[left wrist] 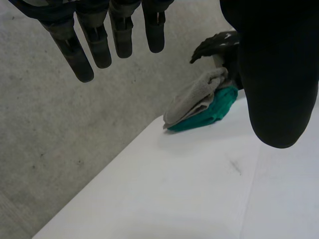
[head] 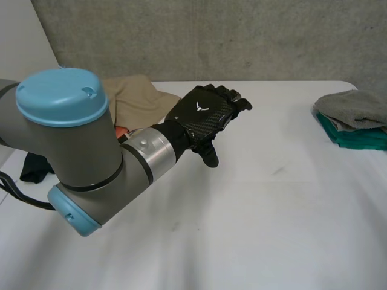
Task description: Fold the laundry.
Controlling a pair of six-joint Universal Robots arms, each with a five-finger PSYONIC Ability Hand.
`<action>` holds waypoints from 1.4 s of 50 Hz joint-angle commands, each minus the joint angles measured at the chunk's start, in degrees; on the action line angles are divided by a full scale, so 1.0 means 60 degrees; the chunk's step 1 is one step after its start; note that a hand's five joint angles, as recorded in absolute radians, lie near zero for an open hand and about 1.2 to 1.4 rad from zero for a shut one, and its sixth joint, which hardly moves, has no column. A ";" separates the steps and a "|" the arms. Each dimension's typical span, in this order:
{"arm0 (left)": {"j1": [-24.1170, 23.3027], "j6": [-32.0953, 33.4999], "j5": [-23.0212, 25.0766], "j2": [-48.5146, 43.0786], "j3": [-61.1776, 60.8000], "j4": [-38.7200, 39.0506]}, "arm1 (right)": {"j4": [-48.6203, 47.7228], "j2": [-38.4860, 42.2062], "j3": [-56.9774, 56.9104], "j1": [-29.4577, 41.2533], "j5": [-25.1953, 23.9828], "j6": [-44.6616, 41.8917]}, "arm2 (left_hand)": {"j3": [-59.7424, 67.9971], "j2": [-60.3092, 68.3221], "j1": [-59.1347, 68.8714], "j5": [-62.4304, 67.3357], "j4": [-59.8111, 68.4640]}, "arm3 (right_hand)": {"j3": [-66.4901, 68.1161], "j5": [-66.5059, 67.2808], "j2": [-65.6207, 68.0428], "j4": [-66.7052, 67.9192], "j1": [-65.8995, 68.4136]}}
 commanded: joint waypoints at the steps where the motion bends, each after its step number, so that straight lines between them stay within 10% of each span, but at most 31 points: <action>1: 0.0005 -0.0019 -0.0004 0.0415 0.0050 0.0012 | 0.3037 -0.1602 -0.0302 -0.0629 0.2540 -0.3214 | 0.0403 0.0376 0.0400 0.0339 0.0331 | -0.0392 -0.0457 -0.0408 -0.0367 -0.0576; 8: 0.0137 -0.0034 -0.0208 0.0898 0.0270 0.0173 | 0.2807 -0.2540 -0.0551 0.0174 0.4756 -0.5534 | 0.0403 0.0376 0.0400 0.0339 0.0331 | -0.0392 -0.0457 -0.0408 -0.0367 -0.0576; 18: 0.3031 0.0214 -0.2245 0.1033 0.0811 0.1241 | 0.0229 -0.5247 0.2738 0.2943 0.2886 -0.2592 | 0.0263 0.0236 0.0260 0.0199 0.0190 | -0.0392 -0.0457 -0.0408 -0.0367 -0.0576; 34: 0.5981 0.3819 -0.0546 -0.4182 0.2861 0.2370 | 0.0183 -0.5881 0.6670 0.5040 0.2192 -0.3364 | 0.1914 0.1886 0.1911 0.1850 0.1841 | -0.0392 -0.0457 -0.0408 -0.0367 -0.0576; 38: 0.5982 0.3789 -0.0472 -0.4973 0.3389 0.2429 | 0.0343 -0.5837 0.6992 0.5026 0.2440 -0.3570 | 0.6720 0.6693 0.6717 0.6656 0.6647 | -0.0392 -0.0457 -0.0408 -0.0367 -0.0576; 42: 0.5865 0.3687 -0.0297 -0.5034 0.3361 0.2444 | 0.0534 -0.5866 0.7037 0.5011 0.2544 -0.3614 | 1.0757 1.0730 1.0754 1.0694 1.0685 | -0.0392 -0.0457 -0.0408 -0.0367 -0.0576; 53: 0.5148 0.2575 -0.0707 -0.3732 0.2645 0.2707 | 0.0827 -0.6144 0.7110 0.4586 0.2632 -0.3599 | 1.0941 1.0913 1.0938 1.0877 1.0868 | -0.0392 -0.0457 -0.0408 -0.0367 -0.0576; 62: 0.2615 -0.0442 -0.0561 -0.0114 0.0331 0.2707 | 0.0915 -0.6949 0.7095 0.4425 0.2910 -0.3468 | 1.0941 1.0913 1.0938 1.0877 1.0868 | -0.0392 -0.0457 -0.0408 -0.0367 -0.0576; 70: -0.0183 -0.1162 -0.0677 -0.0798 -0.0272 0.2707 | 0.1091 -0.7228 0.7124 0.4440 0.3085 -0.3453 | 1.0941 1.0913 1.0938 1.0877 1.0868 | -0.0392 -0.0457 -0.0408 -0.0367 -0.0576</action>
